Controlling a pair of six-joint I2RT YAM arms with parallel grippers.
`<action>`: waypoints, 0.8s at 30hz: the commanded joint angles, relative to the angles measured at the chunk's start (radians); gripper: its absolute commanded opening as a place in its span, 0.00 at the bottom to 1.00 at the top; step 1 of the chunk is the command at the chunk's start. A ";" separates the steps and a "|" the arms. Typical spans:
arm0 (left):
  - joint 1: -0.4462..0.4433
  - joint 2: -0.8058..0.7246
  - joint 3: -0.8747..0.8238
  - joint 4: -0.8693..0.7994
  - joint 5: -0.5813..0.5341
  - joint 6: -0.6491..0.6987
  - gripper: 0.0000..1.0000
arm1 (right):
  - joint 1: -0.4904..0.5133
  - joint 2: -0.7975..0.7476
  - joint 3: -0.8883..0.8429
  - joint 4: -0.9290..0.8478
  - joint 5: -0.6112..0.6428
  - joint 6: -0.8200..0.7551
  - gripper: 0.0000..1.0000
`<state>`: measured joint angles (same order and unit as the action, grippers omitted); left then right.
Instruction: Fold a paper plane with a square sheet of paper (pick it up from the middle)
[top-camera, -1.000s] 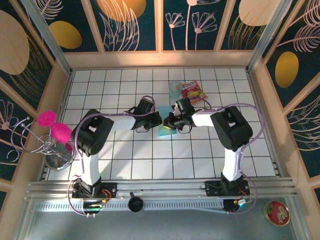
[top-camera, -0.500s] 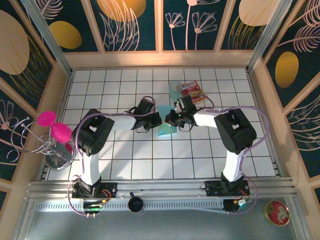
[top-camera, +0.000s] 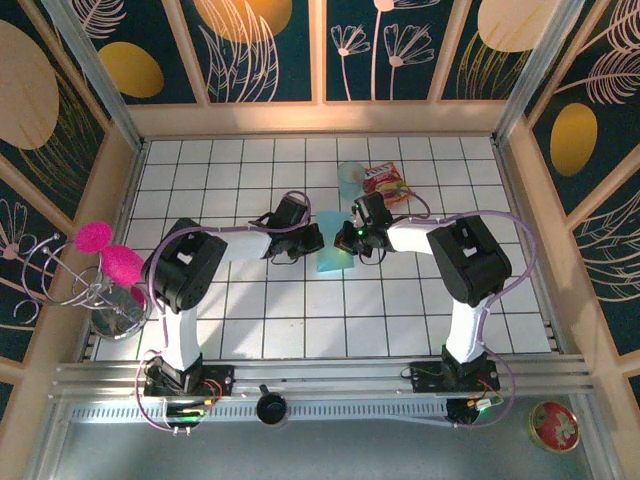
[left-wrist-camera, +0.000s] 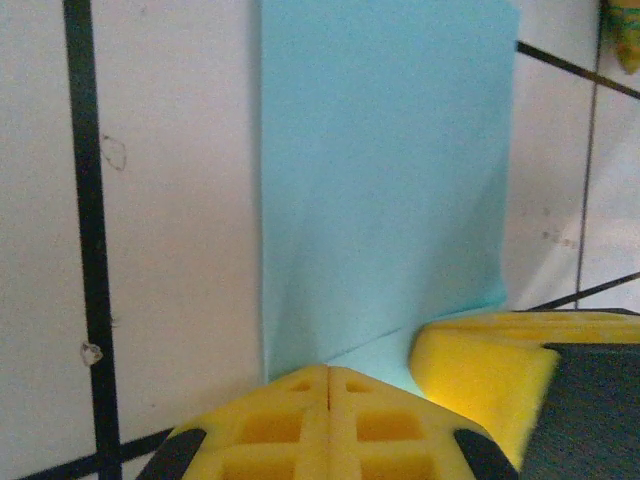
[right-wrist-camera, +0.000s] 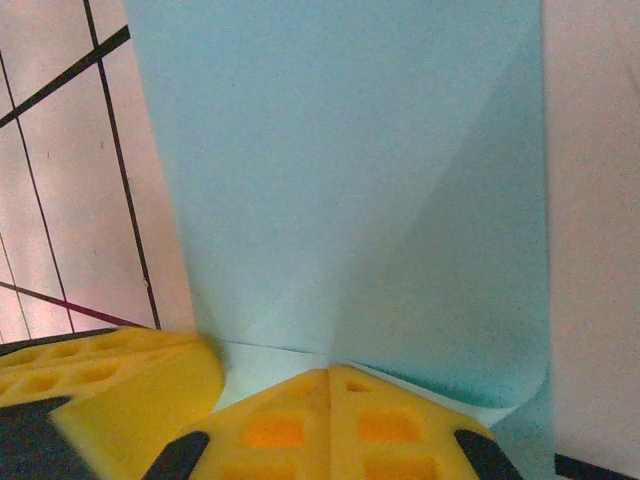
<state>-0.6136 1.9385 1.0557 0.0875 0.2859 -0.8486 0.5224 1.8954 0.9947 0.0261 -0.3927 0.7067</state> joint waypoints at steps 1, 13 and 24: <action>-0.004 -0.088 -0.009 -0.012 0.027 0.007 0.02 | -0.009 0.037 -0.009 -0.059 0.060 0.006 0.02; -0.086 -0.159 -0.128 -0.018 0.034 -0.069 0.05 | -0.013 0.042 -0.027 -0.061 0.041 0.032 0.02; -0.109 -0.102 -0.089 -0.087 0.000 -0.041 0.06 | -0.015 0.045 -0.035 -0.063 0.037 0.040 0.02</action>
<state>-0.7166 1.8111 0.9379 0.0441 0.3035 -0.8951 0.5186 1.8980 0.9936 0.0273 -0.4011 0.7395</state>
